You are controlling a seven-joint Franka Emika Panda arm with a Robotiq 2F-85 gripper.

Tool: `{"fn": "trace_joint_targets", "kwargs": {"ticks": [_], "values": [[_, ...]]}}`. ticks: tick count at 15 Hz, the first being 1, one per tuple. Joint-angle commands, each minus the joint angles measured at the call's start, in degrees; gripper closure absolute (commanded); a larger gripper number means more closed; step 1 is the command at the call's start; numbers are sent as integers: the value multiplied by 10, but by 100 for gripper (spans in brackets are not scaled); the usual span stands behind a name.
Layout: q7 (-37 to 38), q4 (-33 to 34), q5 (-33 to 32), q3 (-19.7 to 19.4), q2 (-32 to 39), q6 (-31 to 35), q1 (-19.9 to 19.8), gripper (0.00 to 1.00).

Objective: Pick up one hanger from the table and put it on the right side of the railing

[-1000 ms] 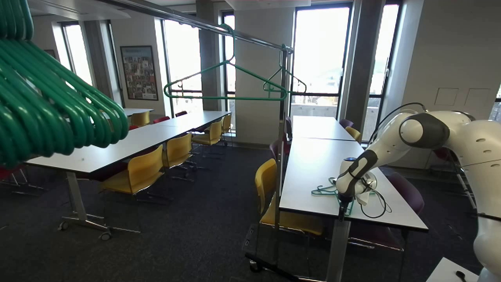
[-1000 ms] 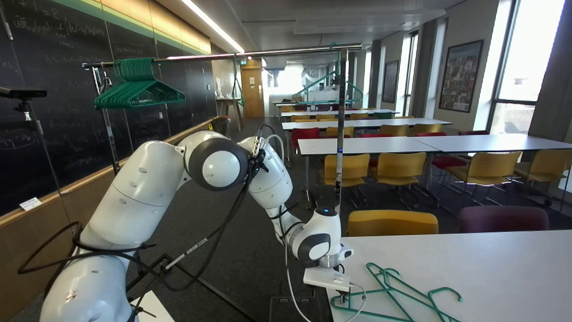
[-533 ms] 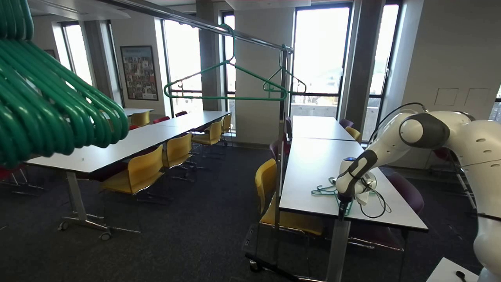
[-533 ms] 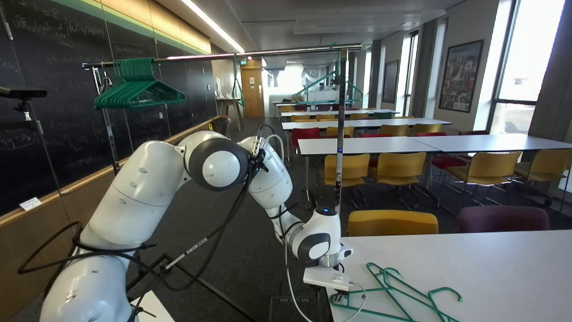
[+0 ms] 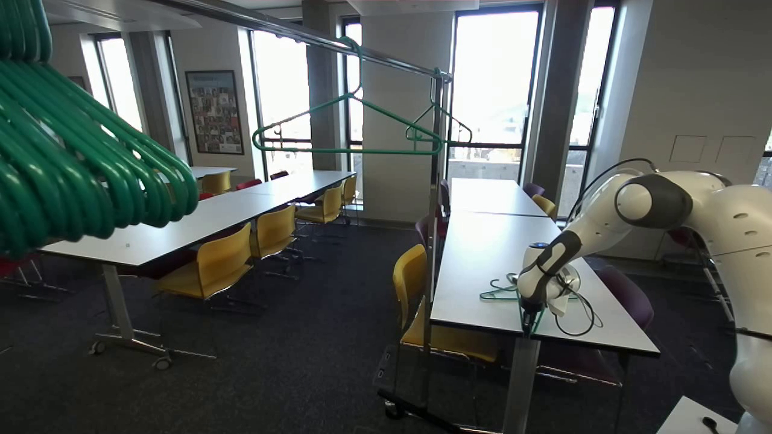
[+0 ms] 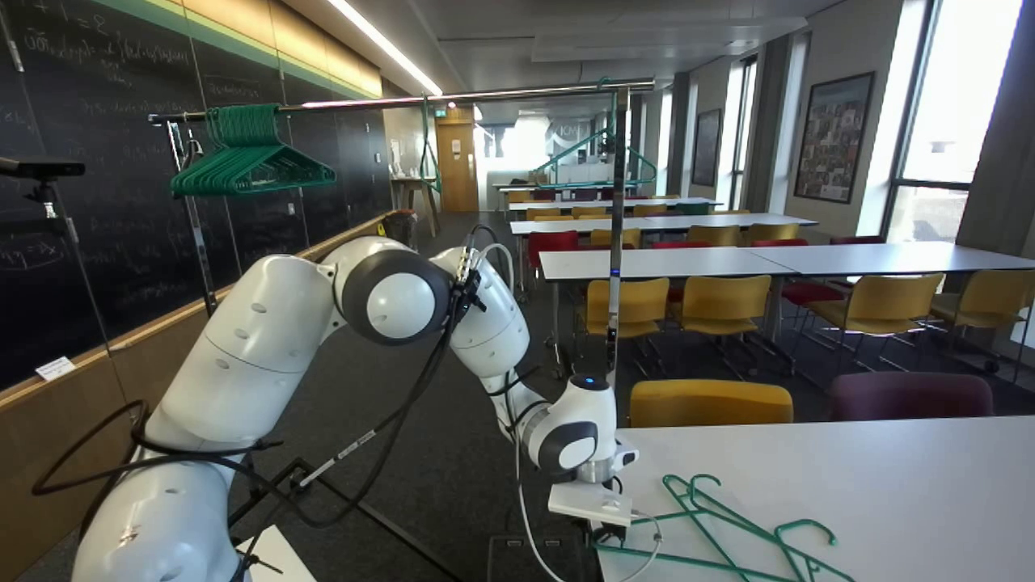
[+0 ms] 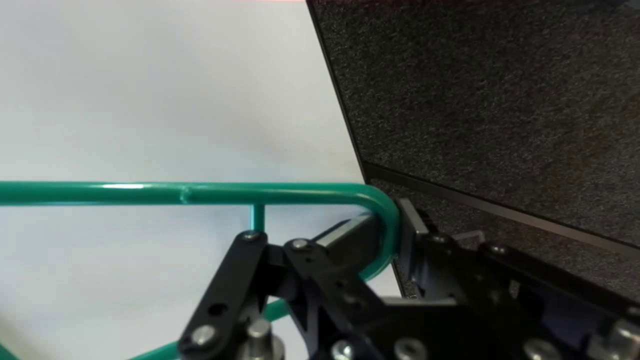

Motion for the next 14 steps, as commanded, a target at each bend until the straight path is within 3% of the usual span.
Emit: {"fn": "trace_joint_targets", "kwargs": {"ticks": [1, 3, 4, 5, 14], "values": [[2, 4, -2, 4, 1, -5, -4, 97], [4, 4, -5, 1, 0, -4, -1, 92], [6, 4, -4, 1, 0, -4, -1, 96], [7, 5, -4, 0, 0, -5, 0, 67], [14, -9, -8, -5, -13, 3, 4, 0]]}}
